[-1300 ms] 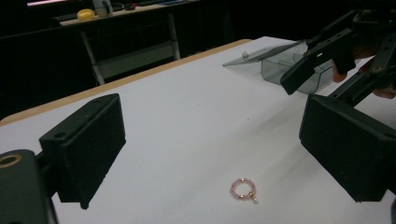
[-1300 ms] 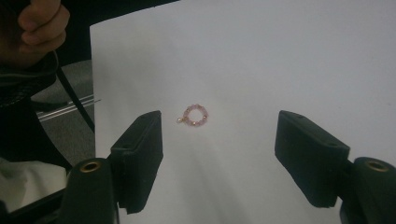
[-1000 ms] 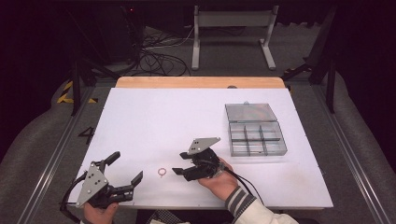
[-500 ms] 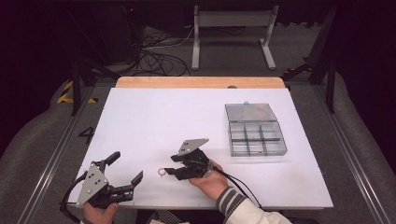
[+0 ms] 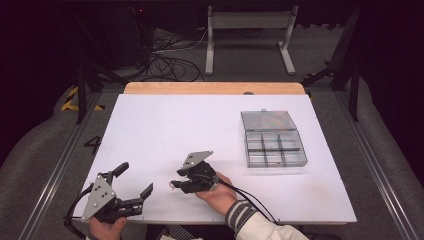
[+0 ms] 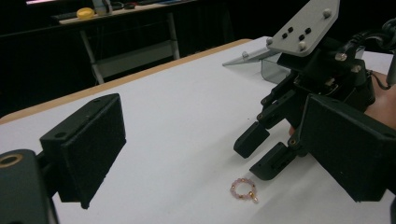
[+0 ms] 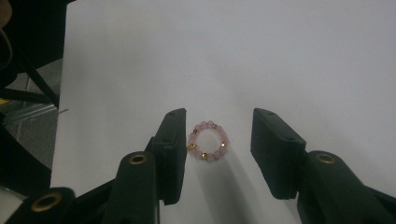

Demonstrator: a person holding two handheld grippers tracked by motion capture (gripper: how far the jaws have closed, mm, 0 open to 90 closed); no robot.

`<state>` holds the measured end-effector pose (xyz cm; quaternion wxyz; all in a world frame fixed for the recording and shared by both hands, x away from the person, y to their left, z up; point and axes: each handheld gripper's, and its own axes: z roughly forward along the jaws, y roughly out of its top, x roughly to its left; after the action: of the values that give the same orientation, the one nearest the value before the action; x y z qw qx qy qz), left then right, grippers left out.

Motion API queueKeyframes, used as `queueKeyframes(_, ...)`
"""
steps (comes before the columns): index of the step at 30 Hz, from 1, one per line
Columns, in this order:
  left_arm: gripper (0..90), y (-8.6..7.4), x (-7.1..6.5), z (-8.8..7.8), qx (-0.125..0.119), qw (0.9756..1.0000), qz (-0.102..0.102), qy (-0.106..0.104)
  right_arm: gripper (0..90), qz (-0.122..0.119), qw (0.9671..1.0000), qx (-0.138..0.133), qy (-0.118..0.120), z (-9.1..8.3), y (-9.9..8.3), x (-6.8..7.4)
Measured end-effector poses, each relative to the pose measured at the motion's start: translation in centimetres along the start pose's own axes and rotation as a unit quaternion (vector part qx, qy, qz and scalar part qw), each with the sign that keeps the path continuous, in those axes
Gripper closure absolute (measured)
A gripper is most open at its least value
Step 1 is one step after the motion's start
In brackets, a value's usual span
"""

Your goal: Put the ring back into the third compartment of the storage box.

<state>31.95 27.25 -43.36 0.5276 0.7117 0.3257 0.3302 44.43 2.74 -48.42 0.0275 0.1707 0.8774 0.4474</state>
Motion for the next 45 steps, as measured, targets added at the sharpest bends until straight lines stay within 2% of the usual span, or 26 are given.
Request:
queueKeyframes(17,7.8,0.0,0.0,0.0,-0.002,1.0,-0.002,-0.002,64.6,-0.013,0.9997,0.014,-0.014,1.6,-0.2,0.0)
queueKeyframes(32,7.8,0.0,0.0,0.0,-0.002,1.0,-0.004,-0.003,84.4,-0.042,0.9985,0.026,-0.024,2.0,-0.1,0.3)
queueKeyframes(45,7.8,0.0,0.0,0.0,-0.003,1.0,-0.007,-0.003,87.0,-0.06,0.9972,0.023,-0.038,2.0,0.0,0.6)
